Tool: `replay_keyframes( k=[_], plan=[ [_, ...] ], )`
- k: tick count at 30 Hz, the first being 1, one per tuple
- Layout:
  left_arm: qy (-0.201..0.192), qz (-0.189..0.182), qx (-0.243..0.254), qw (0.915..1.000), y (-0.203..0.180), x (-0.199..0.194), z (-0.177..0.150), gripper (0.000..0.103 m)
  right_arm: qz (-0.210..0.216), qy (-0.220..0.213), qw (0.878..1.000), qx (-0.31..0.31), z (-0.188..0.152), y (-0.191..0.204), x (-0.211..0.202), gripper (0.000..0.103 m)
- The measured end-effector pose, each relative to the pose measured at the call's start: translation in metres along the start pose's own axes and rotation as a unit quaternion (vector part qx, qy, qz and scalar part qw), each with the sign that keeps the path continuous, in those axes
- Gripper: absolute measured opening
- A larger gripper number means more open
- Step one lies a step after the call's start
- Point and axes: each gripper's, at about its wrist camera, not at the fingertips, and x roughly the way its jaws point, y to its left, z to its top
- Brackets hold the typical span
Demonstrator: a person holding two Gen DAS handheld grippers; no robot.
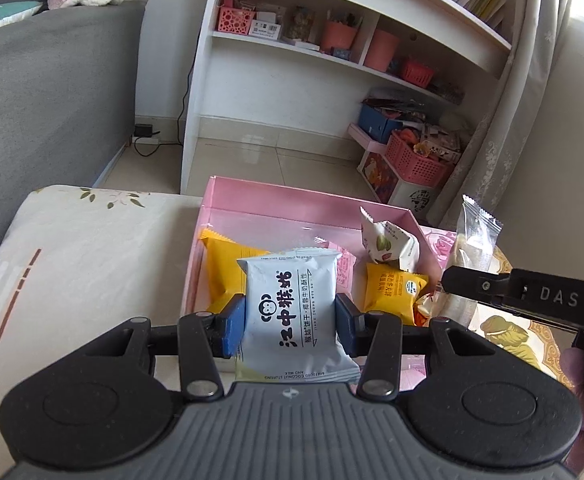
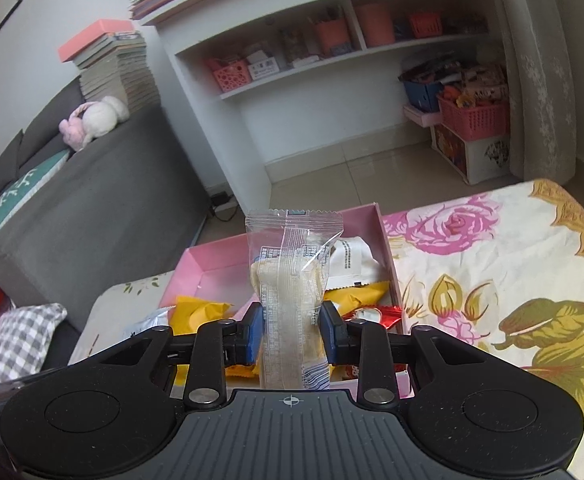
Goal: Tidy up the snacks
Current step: 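Carry the white packet and wrapped cake into the box and open both tools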
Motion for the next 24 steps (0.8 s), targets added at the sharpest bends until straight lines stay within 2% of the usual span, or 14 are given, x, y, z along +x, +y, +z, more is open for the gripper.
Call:
replay_keyframes(
  k=[6,13,18,20,22,24],
  plan=[
    [-0.001,0.001,0.016,0.9999,-0.004,0.021,0.008,0.043,0.013,0.004,0.999,0.037,0.015,-0.010,0.020,0.029],
    [-0.004,0.009,0.026,0.9996,-0.007,0.051,0.029,0.043,0.026,0.016,0.999,0.044,0.027,-0.007,0.048,0.029],
    [-0.003,0.022,0.049,0.9986,-0.010,0.069,0.028,0.043,0.027,0.026,0.998,0.041,0.027,-0.005,0.070,0.029],
    [-0.004,0.026,0.057,0.9980,-0.011,0.074,0.026,0.043,0.021,0.030,0.999,0.036,0.025,-0.005,0.079,0.024],
    [-0.003,0.025,0.058,0.9980,-0.011,0.079,0.028,0.043,0.023,0.034,0.999,0.034,0.026,-0.007,0.085,0.012],
    [-0.004,0.028,0.064,0.9975,-0.013,0.083,0.030,0.043,0.028,0.034,0.998,0.040,0.026,-0.009,0.090,0.012]
  ],
)
